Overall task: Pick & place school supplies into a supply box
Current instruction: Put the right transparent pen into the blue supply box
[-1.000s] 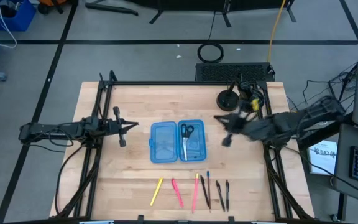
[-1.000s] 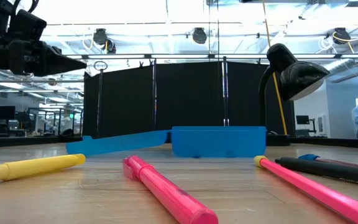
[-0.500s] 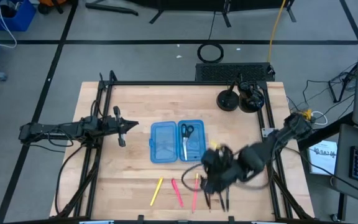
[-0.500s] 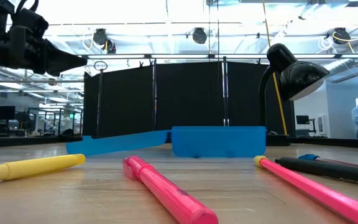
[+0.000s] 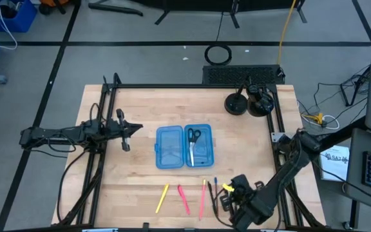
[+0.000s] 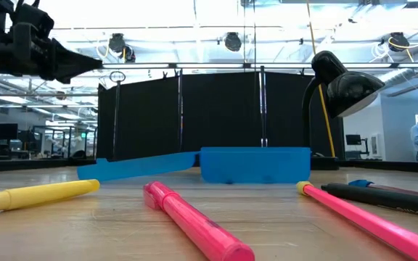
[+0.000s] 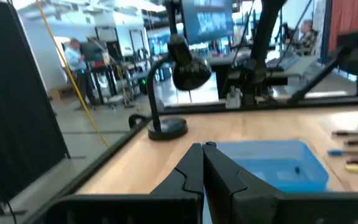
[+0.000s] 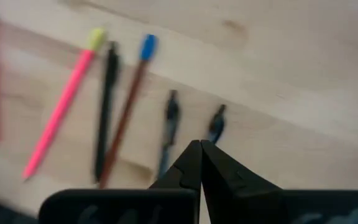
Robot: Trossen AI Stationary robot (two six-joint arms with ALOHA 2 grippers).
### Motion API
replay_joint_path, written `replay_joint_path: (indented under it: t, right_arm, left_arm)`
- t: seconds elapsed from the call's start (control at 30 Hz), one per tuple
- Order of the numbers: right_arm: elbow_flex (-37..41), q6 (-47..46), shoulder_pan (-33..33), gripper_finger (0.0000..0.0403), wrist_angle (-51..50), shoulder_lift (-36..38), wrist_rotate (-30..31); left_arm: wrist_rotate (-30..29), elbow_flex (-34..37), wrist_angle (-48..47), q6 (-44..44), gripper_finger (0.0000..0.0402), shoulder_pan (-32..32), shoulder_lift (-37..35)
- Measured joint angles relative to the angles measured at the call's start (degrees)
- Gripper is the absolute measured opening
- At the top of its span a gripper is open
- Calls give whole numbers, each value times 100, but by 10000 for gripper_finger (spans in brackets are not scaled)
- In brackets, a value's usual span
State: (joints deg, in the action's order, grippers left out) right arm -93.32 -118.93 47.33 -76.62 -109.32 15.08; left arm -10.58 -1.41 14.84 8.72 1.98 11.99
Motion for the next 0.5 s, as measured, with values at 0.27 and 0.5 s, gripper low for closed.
replay_joint_path:
  t: [0.27, 0.5]
  right_arm:
    - [846, 243, -78, 12, 1070, -2, -1054]
    - [883, 85, -172, 105, 1351, 0, -1067]
  left_arm:
    - [-1, -7, 394, 56, 6, 0, -2]
    - [-1, -7, 383, 128, 6, 0, -2]
